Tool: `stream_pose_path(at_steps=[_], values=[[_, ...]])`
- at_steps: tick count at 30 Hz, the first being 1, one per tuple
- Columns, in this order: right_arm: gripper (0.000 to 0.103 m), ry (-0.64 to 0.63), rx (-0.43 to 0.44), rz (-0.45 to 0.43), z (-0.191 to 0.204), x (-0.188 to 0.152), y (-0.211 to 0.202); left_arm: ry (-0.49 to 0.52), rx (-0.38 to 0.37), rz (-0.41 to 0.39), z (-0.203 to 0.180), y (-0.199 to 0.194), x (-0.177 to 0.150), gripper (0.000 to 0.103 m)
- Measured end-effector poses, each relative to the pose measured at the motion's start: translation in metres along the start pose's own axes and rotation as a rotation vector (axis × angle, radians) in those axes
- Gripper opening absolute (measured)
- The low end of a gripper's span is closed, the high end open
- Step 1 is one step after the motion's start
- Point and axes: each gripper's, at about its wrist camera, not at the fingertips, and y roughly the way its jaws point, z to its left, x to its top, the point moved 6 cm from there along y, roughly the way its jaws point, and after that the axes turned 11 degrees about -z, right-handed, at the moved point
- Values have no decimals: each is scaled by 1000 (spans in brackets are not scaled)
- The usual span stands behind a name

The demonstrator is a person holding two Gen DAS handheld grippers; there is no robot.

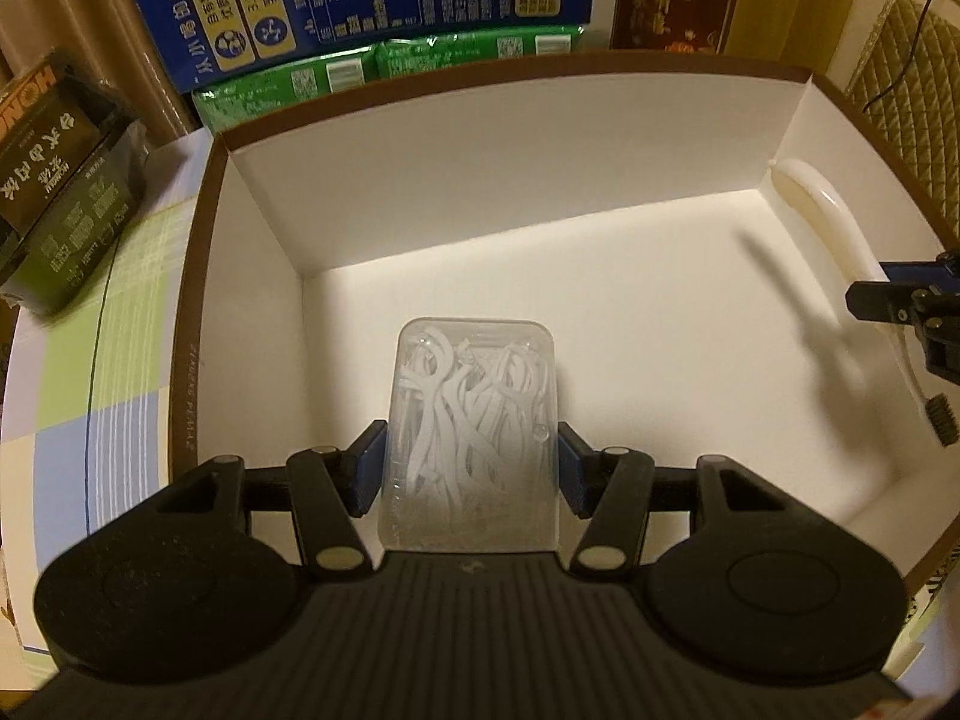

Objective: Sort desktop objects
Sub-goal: 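Lower the floss case and toothbrush into the box and open both tools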

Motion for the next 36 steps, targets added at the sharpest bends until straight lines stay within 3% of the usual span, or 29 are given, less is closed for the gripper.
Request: stream_pose_path(at_steps=[5, 8, 9, 10, 12, 17, 25, 36], values=[[13, -4, -1, 10, 1, 1, 2, 5, -8, 11, 0, 4, -1, 53], [16, -9, 12, 2, 3, 3, 2, 10, -8, -1, -1, 1, 1, 65], [26, -12, 11, -5, 4, 4, 1, 10, -11, -1, -2, 1, 1, 65], [49, -17, 14, -13, 5, 5, -1, 10, -12, -2, -2, 0, 1, 66], [73, -22, 21, -42, 7, 6, -6, 14, -18, -3, -3, -1, 0, 69], [77, -8, 64, -50, 12, 4, -15, 14, -33, -7, -7, -6, -1, 77], [95, 46, 71, -76, 12, 4, -38, -3, -35, -29, -11, -27, 4, 88], [101, 94, 82, -141, 10, 9, -84, -28, -4, -76, -10, -71, 7, 95]])
